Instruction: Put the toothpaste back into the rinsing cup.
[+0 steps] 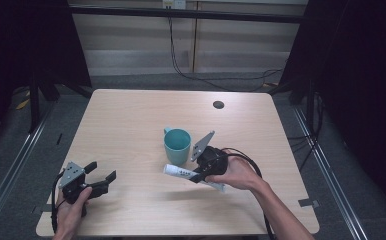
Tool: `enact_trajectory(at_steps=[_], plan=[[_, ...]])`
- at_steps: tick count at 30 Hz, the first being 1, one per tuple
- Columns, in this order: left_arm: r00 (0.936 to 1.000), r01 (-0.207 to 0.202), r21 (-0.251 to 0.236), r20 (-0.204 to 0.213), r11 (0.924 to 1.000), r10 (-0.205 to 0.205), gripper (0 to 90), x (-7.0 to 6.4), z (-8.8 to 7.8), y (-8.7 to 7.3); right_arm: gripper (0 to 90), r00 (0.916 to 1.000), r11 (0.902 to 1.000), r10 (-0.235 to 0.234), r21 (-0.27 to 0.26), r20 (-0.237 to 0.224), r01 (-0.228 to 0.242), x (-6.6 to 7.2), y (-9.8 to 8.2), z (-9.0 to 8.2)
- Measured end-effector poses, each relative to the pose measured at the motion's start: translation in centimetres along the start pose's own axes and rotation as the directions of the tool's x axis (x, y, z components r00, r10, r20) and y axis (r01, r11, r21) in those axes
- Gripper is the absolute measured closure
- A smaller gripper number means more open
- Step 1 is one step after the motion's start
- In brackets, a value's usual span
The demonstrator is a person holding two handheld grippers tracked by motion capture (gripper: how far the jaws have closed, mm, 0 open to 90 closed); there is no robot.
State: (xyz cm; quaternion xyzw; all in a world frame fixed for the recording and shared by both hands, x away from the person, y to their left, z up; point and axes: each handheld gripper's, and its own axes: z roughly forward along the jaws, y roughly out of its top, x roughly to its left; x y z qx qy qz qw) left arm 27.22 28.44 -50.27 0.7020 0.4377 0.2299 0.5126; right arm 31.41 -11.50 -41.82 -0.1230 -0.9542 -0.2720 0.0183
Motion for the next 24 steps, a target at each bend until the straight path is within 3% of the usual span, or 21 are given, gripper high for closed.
enact_trajectory(at_steps=[6, 15, 20, 24], plan=[[1.0000, -0.001, 0.000, -0.001, 1.0000, 0.001, 16.6, 0.0, 0.0, 0.0, 76.8, 0.9993, 0.9951, 0.022, -0.097, 0.030, -0.019, -0.1, -0.4, -0.7], [0.9997, -0.025, -0.010, -0.001, 0.9996, 0.025, 16.5, -0.1, -0.1, 0.0, 76.7, 0.9985, 0.9866, 0.038, -0.160, 0.040, -0.031, 0.1, -0.2, -1.3], [0.9995, -0.033, -0.024, -0.004, 0.9992, 0.033, 16.4, -0.2, -0.1, 0.0, 76.8, 0.9973, 0.9721, 0.061, -0.229, 0.040, -0.050, 0.0, -0.1, -1.7], [0.9992, -0.039, -0.037, -0.008, 0.9986, 0.039, 16.2, -0.2, 0.0, 0.0, 76.7, 0.9965, 0.9673, 0.071, -0.247, 0.044, -0.058, 0.0, -0.1, -1.7]])
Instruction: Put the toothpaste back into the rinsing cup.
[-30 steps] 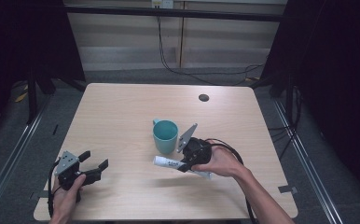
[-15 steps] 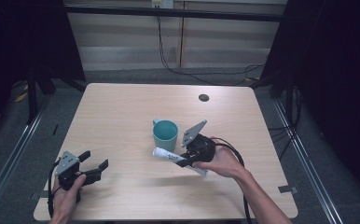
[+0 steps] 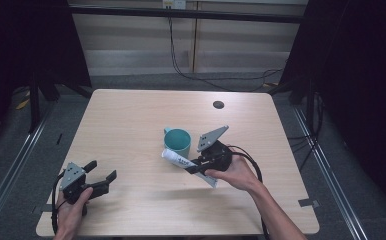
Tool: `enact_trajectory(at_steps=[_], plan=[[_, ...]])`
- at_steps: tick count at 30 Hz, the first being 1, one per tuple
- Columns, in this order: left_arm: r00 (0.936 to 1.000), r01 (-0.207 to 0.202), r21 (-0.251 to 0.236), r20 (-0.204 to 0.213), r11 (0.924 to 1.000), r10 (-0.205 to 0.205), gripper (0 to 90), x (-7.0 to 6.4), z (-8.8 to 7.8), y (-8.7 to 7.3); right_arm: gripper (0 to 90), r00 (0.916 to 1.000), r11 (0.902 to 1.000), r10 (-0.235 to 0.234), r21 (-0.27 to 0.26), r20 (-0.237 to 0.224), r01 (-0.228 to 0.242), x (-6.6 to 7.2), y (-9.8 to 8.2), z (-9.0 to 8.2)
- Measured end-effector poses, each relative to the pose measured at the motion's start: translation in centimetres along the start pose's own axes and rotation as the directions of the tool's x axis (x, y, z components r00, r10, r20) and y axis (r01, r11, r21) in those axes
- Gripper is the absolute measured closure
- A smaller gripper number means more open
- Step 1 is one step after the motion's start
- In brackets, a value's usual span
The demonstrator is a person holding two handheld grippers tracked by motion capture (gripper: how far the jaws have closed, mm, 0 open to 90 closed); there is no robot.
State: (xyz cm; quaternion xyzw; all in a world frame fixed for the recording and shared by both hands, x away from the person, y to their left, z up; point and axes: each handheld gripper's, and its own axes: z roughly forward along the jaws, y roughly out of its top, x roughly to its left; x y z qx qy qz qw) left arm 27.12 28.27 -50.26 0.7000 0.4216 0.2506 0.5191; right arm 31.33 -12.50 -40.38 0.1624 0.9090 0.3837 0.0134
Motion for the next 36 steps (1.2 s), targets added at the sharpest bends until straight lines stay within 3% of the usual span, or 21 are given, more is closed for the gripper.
enact_trajectory(at_steps=[7, 12, 17, 22, 25, 29, 36], plan=[[1.0000, 0.006, -0.013, 0.000, 0.9999, -0.006, 15.8, 0.0, 0.0, 0.0, 76.8, 0.9995, 0.9968, 0.019, -0.078, 0.024, -0.017, -0.1, 0.2, -0.2], [0.9999, -0.012, -0.026, -0.002, 0.9996, 0.012, 15.8, -0.2, 0.0, 0.0, 76.8, 0.9977, 0.9855, 0.043, -0.167, 0.053, -0.034, -0.2, 0.6, -0.6], [0.9999, -0.008, -0.030, 0.007, 0.9995, 0.008, 15.8, -0.1, 0.0, 0.0, 76.8, 0.9957, 0.9756, 0.063, -0.215, 0.068, -0.047, -0.2, 0.8, -0.9], [0.9999, -0.008, -0.030, 0.009, 0.9995, 0.008, 15.8, -0.1, 0.0, 0.0, 76.8, 0.9926, 0.9724, 0.086, -0.224, 0.086, -0.065, -0.4, 1.1, -0.7], [0.9999, -0.009, -0.028, 0.010, 0.9996, 0.009, 15.8, -0.1, 0.0, 0.0, 76.8, 0.9898, 0.9621, 0.104, -0.262, 0.097, -0.076, -0.5, 1.1, -0.7], [0.9999, -0.004, -0.028, 0.012, 0.9996, 0.004, 15.8, 0.0, 0.0, 0.0, 76.8, 0.9838, 0.9405, 0.133, -0.328, 0.120, -0.087, -0.6, 1.4, -1.0], [0.9999, 0.002, -0.030, 0.010, 0.9996, -0.002, 15.8, 0.0, 0.0, 0.0, 76.8, 0.9782, 0.9149, 0.155, -0.394, 0.139, -0.089, -0.7, 1.8, -1.3]])
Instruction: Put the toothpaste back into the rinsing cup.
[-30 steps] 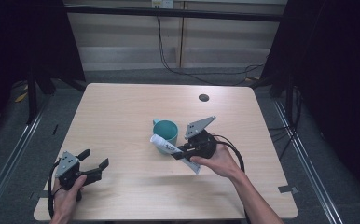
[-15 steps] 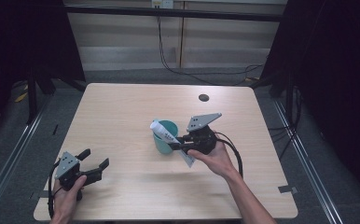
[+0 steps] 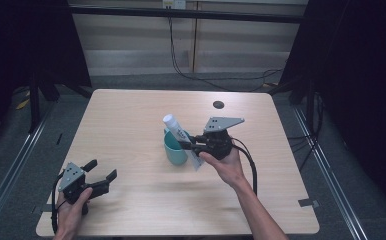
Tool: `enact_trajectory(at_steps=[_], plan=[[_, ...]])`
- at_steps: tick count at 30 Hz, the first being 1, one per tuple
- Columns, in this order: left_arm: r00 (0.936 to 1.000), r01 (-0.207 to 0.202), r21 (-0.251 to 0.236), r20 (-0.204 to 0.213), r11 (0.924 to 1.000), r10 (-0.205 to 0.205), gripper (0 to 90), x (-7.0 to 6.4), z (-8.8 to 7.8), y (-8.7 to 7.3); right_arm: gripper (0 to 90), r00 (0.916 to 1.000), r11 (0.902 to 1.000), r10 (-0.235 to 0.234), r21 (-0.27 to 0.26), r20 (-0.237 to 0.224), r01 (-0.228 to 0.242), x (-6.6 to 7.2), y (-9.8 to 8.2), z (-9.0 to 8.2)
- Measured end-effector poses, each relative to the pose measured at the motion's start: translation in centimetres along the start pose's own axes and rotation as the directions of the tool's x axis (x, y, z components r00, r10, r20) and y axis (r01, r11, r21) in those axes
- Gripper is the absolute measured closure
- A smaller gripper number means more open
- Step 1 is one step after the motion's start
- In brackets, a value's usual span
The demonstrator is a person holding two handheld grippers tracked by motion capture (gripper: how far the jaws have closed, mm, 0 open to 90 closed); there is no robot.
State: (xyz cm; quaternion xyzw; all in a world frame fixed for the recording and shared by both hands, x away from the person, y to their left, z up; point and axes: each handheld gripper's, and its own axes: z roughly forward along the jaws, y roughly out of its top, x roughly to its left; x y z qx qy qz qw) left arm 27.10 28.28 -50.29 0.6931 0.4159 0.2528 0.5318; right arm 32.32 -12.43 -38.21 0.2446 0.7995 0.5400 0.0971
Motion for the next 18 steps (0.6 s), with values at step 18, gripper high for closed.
enact_trajectory(at_steps=[18], plan=[[1.0000, 0.007, 0.001, 0.000, 1.0000, -0.007, 15.9, 0.0, 0.0, 0.0, 76.8, 0.9965, 0.9914, 0.021, -0.130, 0.080, -0.010, -0.4, 1.3, -0.2]])
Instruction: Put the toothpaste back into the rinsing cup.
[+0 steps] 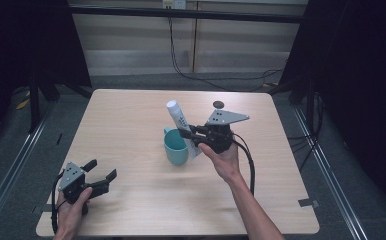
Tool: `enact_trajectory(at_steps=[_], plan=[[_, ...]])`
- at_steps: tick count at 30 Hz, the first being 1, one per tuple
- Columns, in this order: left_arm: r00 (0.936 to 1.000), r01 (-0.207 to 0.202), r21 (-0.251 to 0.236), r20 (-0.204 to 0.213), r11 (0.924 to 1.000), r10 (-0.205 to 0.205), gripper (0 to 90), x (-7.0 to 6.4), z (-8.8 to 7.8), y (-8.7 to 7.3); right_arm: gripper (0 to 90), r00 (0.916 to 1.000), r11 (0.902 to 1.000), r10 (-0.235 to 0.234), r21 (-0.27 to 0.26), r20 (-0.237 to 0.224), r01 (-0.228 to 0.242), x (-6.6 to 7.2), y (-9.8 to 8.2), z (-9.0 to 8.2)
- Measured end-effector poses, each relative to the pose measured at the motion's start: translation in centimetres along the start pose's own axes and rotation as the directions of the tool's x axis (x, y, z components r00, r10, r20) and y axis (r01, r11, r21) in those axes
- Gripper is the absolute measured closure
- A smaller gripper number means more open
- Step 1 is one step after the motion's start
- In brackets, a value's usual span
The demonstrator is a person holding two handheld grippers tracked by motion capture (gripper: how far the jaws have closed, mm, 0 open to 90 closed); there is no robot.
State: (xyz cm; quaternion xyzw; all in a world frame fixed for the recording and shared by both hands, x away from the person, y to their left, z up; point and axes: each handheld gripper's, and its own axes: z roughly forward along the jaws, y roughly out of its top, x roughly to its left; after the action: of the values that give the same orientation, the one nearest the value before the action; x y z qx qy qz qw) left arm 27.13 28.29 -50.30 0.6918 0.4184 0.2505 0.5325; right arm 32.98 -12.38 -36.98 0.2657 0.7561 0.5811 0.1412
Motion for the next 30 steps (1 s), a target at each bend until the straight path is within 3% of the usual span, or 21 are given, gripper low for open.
enact_trajectory(at_steps=[3, 11, 23, 30], plan=[[1.0000, 0.001, 0.000, 0.001, 1.0000, -0.001, 16.0, 0.0, 0.0, 0.0, 76.8, 1.0000, 1.0000, -0.003, -0.006, -0.008, 0.003, -0.1, 0.3, 0.2], [1.0000, -0.002, 0.003, -0.005, 1.0000, 0.002, 16.2, 0.0, 0.0, 0.0, 76.7, 0.9996, 0.9992, 0.002, -0.039, 0.026, -0.001, -0.5, 1.0, 0.7], [1.0000, 0.007, 0.002, 0.002, 1.0000, -0.007, 16.1, 0.0, 0.1, 0.0, 76.6, 0.9965, 0.9987, -0.013, -0.048, 0.083, 0.017, -0.9, 2.0, 1.9], [1.0000, 0.007, 0.001, 0.004, 1.0000, -0.007, 16.1, 0.0, 0.0, 0.0, 76.5, 0.9959, 0.9987, -0.023, -0.043, 0.087, 0.027, -1.3, 2.4, 2.7]])
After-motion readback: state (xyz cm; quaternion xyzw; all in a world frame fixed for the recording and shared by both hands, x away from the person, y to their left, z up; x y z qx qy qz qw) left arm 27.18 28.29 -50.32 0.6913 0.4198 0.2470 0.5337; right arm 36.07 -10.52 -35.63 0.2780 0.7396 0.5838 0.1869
